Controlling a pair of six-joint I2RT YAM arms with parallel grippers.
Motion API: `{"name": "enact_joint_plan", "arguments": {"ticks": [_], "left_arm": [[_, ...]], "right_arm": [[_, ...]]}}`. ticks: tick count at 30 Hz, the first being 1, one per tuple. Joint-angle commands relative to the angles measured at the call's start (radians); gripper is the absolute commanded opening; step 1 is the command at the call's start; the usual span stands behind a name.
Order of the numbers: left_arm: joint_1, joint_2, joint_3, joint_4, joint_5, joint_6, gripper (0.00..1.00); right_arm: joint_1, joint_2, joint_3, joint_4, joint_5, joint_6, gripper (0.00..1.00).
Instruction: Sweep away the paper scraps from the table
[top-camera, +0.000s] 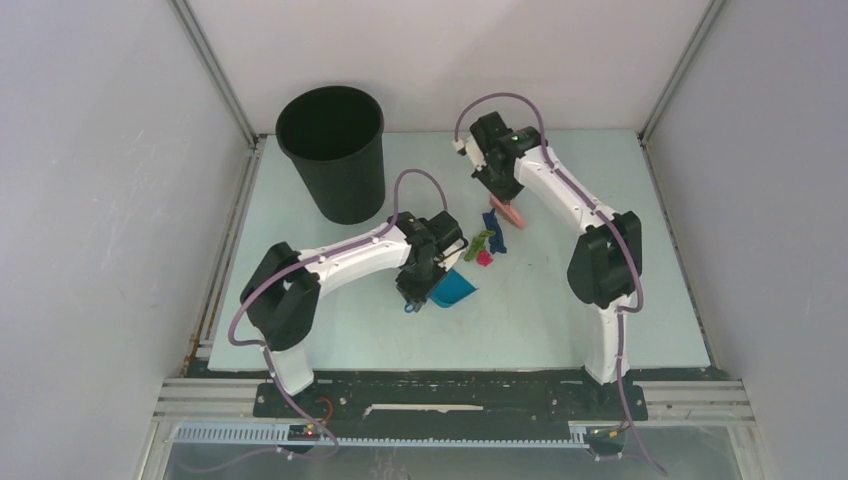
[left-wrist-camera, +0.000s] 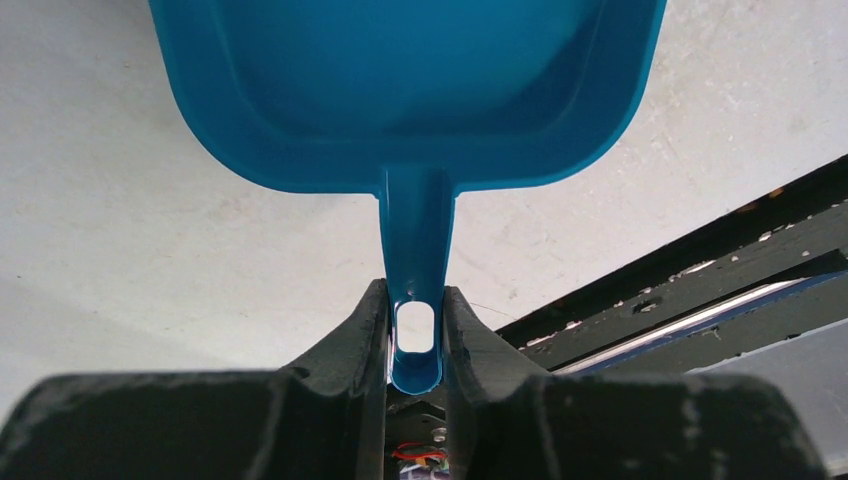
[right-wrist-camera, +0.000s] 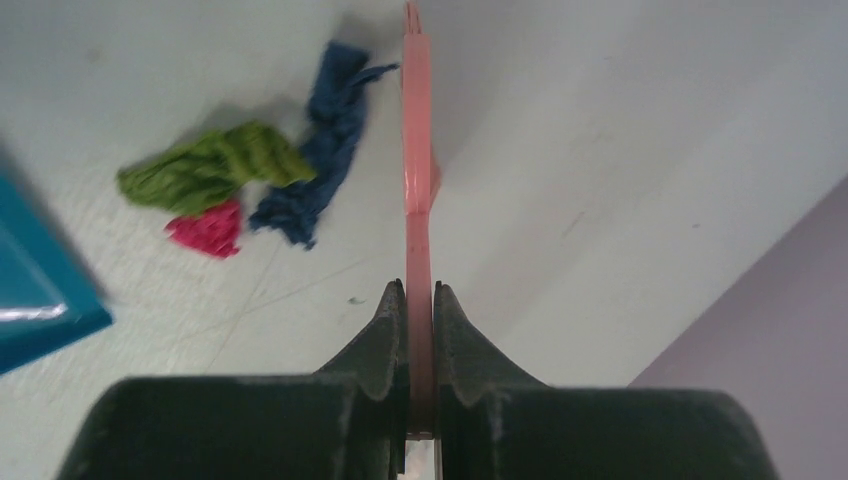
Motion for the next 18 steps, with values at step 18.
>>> {"name": "enact_joint_plan", "arguments": {"ticks": [18], "left_arm": [[-0.007,0.126,0.112,0.023,0.028,0.051,0.0]], "right_arm": [[0.095,-0.14,-0.138,-0.193,-0.569,0.183,0.0]]}}
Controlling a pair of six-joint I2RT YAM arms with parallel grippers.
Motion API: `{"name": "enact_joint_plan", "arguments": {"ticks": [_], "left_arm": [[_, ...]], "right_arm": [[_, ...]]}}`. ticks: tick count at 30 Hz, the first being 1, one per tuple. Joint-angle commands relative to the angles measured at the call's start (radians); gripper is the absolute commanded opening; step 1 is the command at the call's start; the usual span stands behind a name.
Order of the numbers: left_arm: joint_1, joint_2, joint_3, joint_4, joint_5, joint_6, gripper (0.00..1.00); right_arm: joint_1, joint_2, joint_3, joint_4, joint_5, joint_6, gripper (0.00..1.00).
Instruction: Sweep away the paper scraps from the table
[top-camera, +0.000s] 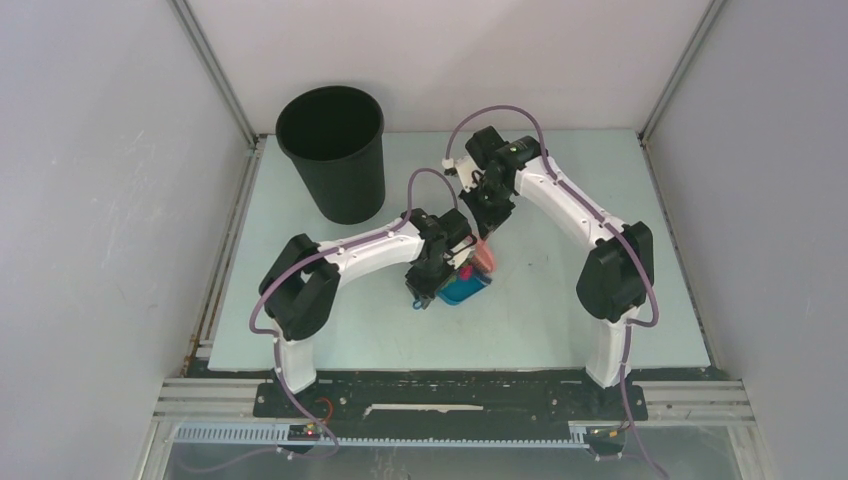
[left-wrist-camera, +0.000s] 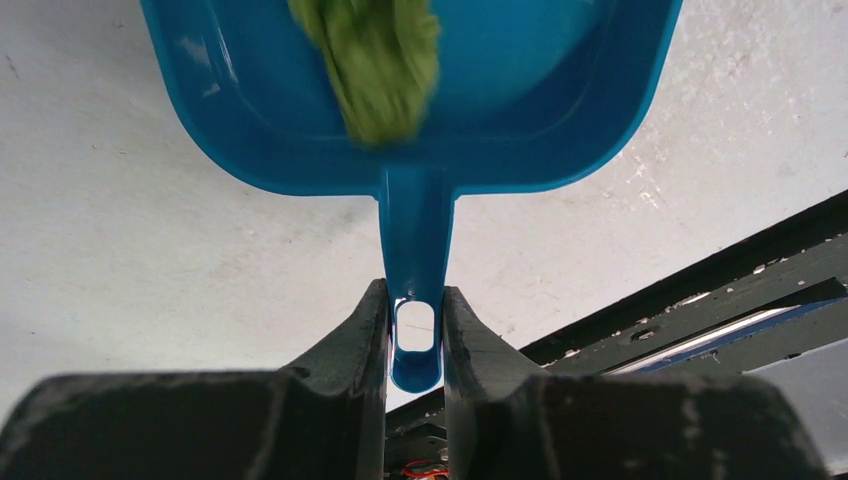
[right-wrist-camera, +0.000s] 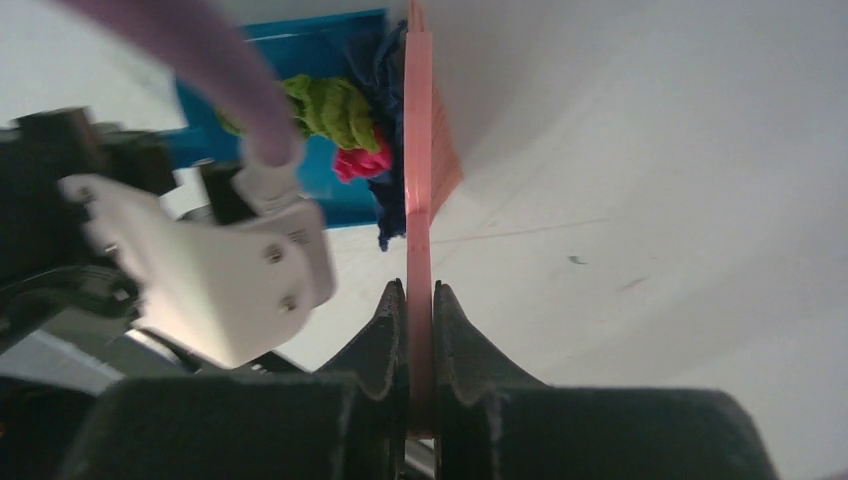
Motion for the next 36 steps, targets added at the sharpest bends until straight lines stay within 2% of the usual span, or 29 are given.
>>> {"name": "enact_joint_plan", "arguments": {"ticks": [1,8,15,25,30,36], "left_arm": [[-0.006,0.006,0.026,0.018,0.008,0.008,0.0],[-0.007,-0.045,-0.026,0.076,-0.001,-0.01,0.0],[-0.007,-0.117,-0.101,0.184,-0.033,-0.019,0.0],[-0.007,-0.221,-0.15,0.323,-0.085,-0.039,0.0],[-0.006,-0.243,-0.158,0.346,-0.092,-0.043,0.0],[-0.008,-0.269,-0.166,0.389,-0.096,-0.054,0.0]], "right_arm": [[0.013,-0.034,-0.008,-0.079,-0.233,0.063,0.0],[-0.035,-0.06,0.004,-0.082,-0.329,0.088,0.0],[-0.13,-0.086,0.025,-0.044,-0.239,0.096,0.0],[-0.171,-0.12,0.083,-0.088,-0.099,0.041,0.0],[-0.236,-0.152,0.121,-0.09,-0.095,0.029,0.0],[-0.332,-0.158,0.133,-0.103,-0.165,0.036,0.0]]}}
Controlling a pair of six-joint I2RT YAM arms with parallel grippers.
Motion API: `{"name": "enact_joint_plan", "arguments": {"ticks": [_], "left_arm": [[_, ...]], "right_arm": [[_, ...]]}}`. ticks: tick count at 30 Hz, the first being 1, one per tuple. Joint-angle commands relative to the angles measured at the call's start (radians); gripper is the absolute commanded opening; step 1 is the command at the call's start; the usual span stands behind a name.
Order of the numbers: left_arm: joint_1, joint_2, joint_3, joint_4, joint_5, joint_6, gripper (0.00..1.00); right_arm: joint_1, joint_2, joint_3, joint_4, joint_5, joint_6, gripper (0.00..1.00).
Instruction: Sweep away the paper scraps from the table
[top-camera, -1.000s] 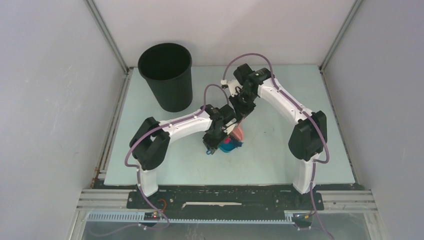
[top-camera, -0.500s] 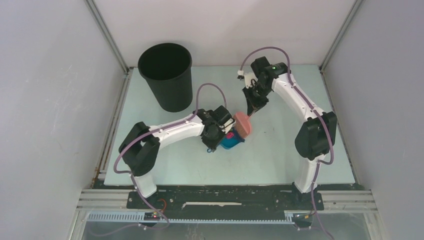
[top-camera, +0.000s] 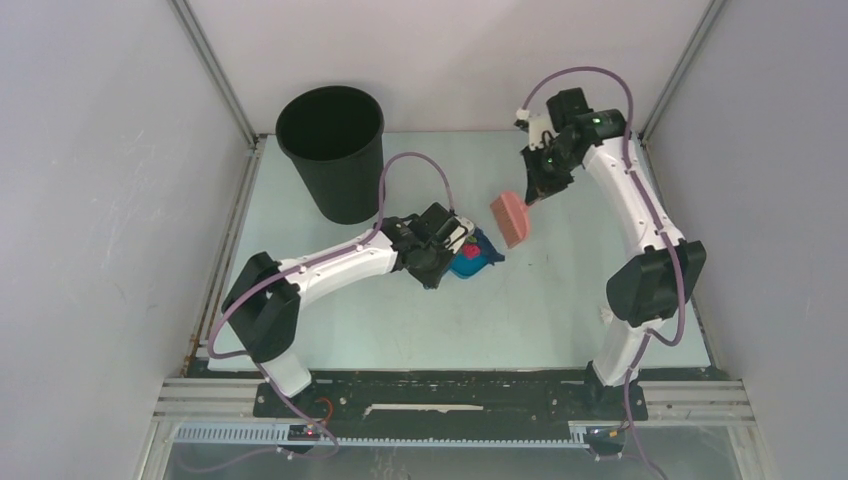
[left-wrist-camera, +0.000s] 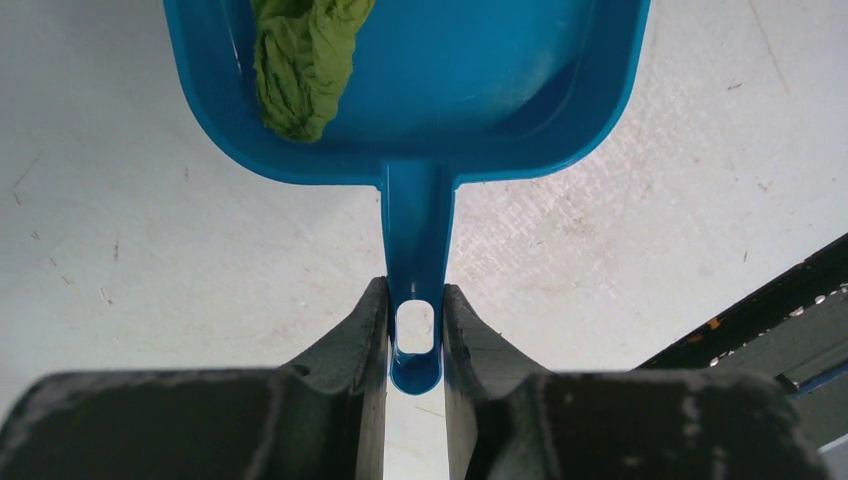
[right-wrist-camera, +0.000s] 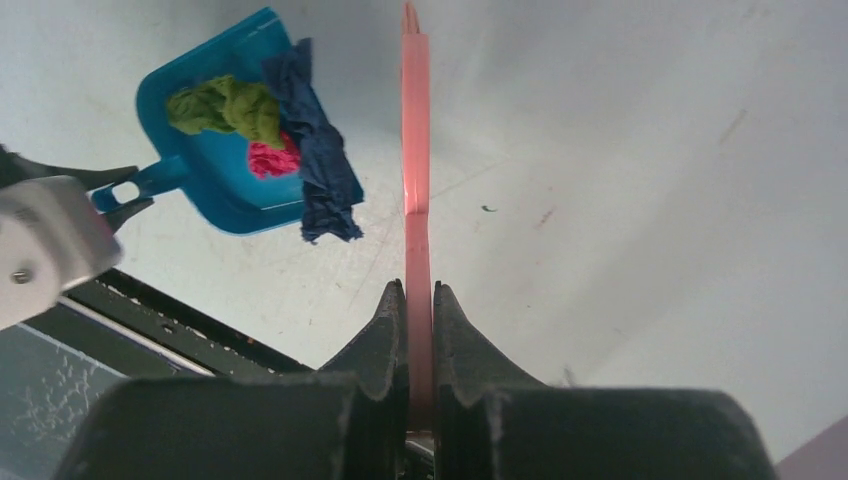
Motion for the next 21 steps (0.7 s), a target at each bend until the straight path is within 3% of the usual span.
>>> {"name": "enact_joint_plan", "arguments": {"ticks": [1,9,15,21], "left_arm": [[-0.006,-0.065,-0.006,0.078,-0.018,-0.027,0.0],[-0.005,-0.122,0.01,0.097,-0.027,-0.055,0.0],[0.007,-0.161,0.115,0.016,-0.036,-0.099,0.0],[0.077,-0.191,0.238,-0.059,-0.008,-0.131,0.0]], "right_arm": [[-0.062,-0.048,0.04,-0.024,-0.043,-0.014,0.0],[-0.166,-0.071,0.004,-0.012,-0.091,0.007,0.0],[-0.253,-0.187,-0.357,0.138,-0.325,0.004,0.0],[-0.313,-0.237,-0.612,0.221,-0.546,-0.027,0.0]]}}
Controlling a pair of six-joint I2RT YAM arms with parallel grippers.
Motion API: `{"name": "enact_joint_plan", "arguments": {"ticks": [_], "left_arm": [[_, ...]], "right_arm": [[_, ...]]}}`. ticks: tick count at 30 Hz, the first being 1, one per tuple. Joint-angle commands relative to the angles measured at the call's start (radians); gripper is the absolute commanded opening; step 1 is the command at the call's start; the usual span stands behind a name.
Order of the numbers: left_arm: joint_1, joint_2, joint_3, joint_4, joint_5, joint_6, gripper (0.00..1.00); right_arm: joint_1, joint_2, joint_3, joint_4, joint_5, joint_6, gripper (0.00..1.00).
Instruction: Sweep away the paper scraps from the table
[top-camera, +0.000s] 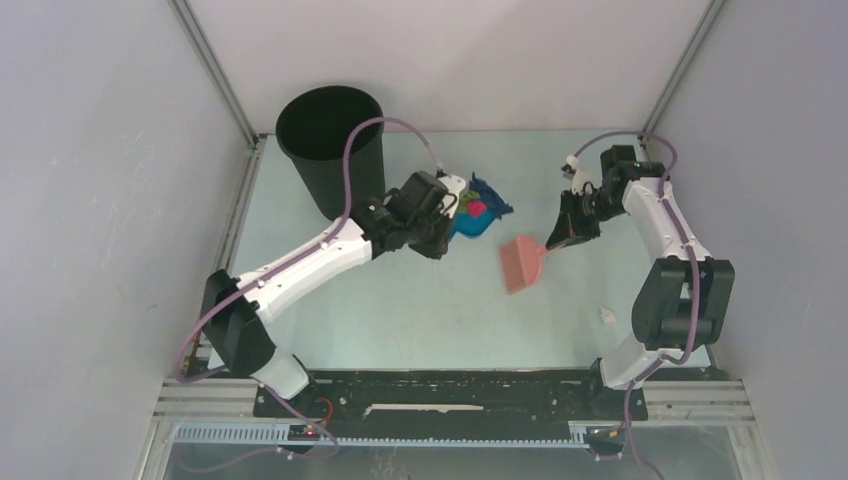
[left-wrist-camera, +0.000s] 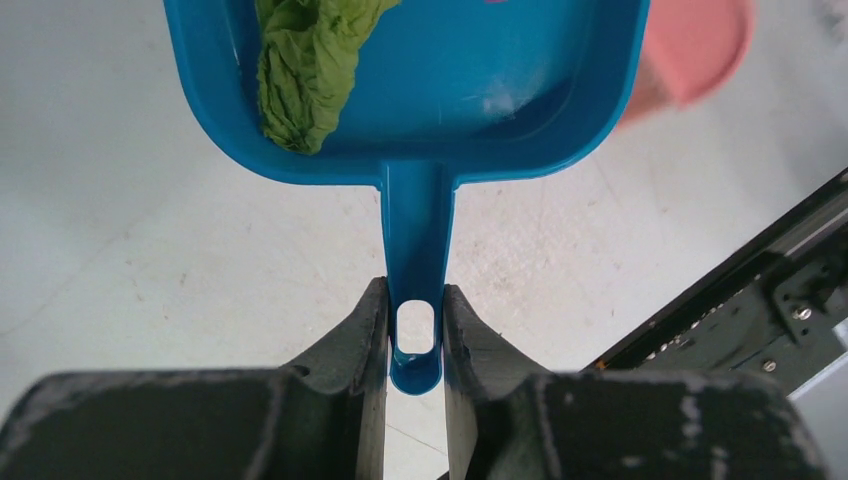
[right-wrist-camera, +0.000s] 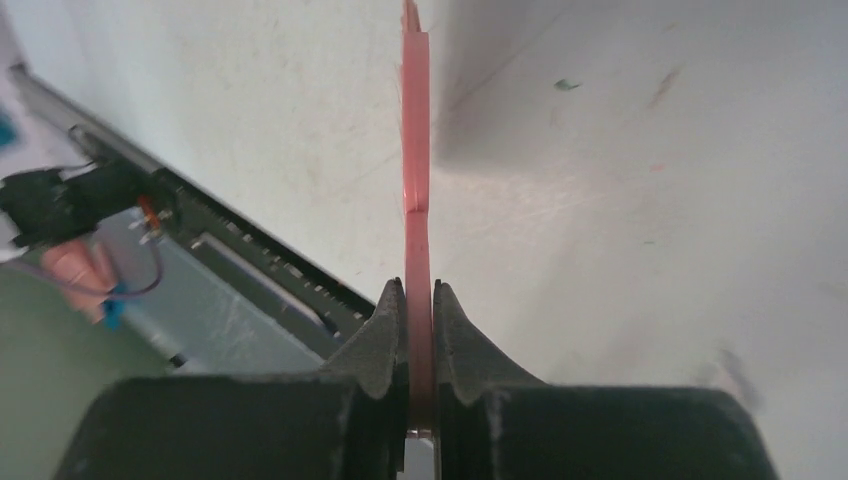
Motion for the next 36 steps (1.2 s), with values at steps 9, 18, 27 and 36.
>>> {"name": "enact_joint_plan", "arguments": {"ticks": [9,18,27,36], "left_arm": [[0.339,-0.099,0.29,-0.054,0.256,-0.123,0.0],[0.569,-0.16,0.199,0.262,0.505,-0.4,0.0],[0.681,-0.286,-0.298,1.19,0.609,-1.053,0.0],[0.737,-0.17,-0.46,1.845,0.568,-1.577,0.0]], "right_arm": [[-0.029,0.121,-0.152,-0.038,-0.572,-0.206,0.0],[-0.037,0.142,-0.151,-0.072,-0.572,-0.244,0.0],[-0.039,0.129,-0.164,-0.065,-0.562,-0.24,0.0],[-0.039,0.125,-0.164,-0.074,-0.56,-0.247,0.0]]}}
